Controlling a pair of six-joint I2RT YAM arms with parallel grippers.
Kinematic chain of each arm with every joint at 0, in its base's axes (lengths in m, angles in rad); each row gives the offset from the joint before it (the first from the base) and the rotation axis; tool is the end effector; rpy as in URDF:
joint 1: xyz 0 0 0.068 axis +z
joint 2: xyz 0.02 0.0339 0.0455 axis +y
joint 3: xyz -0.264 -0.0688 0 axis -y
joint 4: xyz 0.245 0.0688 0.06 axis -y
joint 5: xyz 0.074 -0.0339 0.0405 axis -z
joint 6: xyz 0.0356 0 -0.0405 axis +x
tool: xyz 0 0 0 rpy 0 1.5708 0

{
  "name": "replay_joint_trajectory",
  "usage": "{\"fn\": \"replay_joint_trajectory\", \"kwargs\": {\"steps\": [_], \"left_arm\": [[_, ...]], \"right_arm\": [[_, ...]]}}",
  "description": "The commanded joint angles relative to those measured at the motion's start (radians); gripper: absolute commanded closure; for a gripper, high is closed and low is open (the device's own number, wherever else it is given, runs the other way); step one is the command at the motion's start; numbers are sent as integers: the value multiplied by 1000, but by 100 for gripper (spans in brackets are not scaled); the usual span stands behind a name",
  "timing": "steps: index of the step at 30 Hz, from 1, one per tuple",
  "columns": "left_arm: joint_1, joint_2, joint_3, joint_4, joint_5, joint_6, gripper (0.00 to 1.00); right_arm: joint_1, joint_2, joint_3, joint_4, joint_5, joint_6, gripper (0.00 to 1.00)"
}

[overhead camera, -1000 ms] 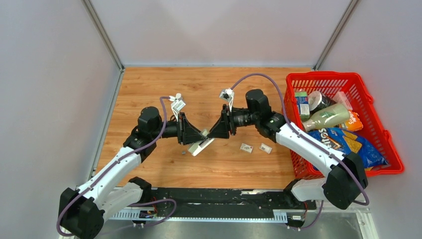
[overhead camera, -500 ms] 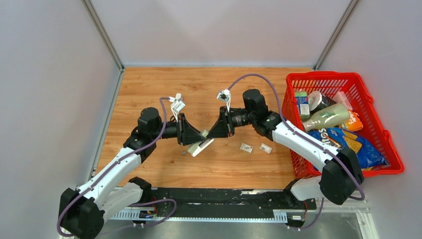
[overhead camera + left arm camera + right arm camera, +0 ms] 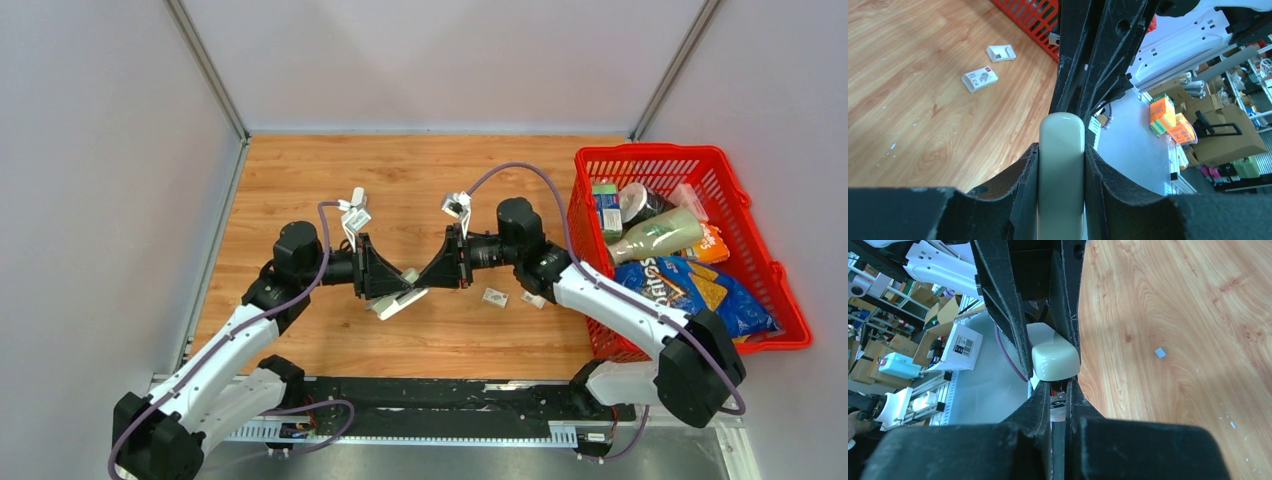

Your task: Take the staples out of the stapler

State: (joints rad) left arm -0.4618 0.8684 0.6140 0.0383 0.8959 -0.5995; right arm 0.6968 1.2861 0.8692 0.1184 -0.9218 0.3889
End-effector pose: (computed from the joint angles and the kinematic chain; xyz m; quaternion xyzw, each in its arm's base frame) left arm 0.1628 -0.1121 0.2908 0.2225 0.7194 -0.5770 0.3164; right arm 0.2007 0.2049 0.2944 -0.3716 0.6714 0.5812 0.2708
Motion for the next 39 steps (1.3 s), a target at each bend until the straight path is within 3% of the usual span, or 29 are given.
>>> {"fn": "replay_joint_trajectory", "kwargs": {"steps": [1,9,34,39], "left_arm": [[18,-55,27,84,-77,33,100],[23,-80,33,77,-110,37,100],[34,-129,61,83,-236,18,100],[35,-128,66,84,-229,17,100]], "right_arm": [[16,-65,-101,30,-9,82,100],[43,-120,-182,90,15,129,100],[224,12,-239,303,92,231,100],[225,13,-219,273,106,214,100]]}}
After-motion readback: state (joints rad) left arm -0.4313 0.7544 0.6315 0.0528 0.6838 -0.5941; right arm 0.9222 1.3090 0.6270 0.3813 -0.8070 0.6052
